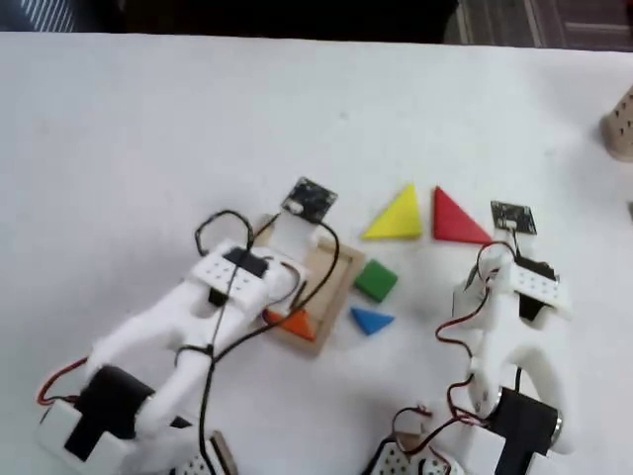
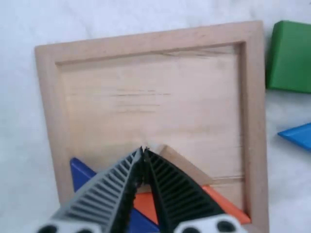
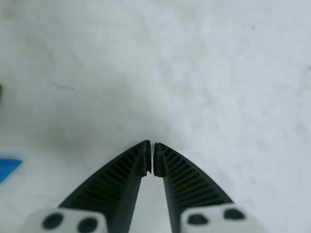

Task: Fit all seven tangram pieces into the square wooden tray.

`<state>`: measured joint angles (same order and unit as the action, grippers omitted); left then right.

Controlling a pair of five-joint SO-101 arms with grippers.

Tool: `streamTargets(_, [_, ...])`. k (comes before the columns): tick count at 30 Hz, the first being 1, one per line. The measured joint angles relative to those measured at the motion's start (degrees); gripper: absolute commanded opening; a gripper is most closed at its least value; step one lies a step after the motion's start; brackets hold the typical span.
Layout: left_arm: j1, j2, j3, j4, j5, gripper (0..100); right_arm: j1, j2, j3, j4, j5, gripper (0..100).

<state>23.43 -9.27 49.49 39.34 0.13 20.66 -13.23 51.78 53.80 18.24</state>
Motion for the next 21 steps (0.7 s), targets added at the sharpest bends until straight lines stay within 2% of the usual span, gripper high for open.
streamTargets(4, [-0.7, -3.78, 0.09, 0.0, 0.0, 2, 0.0, 0.0, 0.0, 0.0, 0.0, 2.1])
streamTargets(14, [-8.44, -16.35, 4.66, 0.0, 0.0, 2, 0.0, 0.0, 0.0, 0.0, 0.0, 2.1])
streamTargets(17, [-5.98, -16.7, 8.09, -1.32, 0.0, 2, 0.0, 0.0, 0.0, 0.0, 0.0, 2.1])
streamTargets(21, [2.55, -16.7, 12.13, -3.96, 0.0, 2, 0.0, 0.0, 0.0, 0.0, 0.0, 2.1])
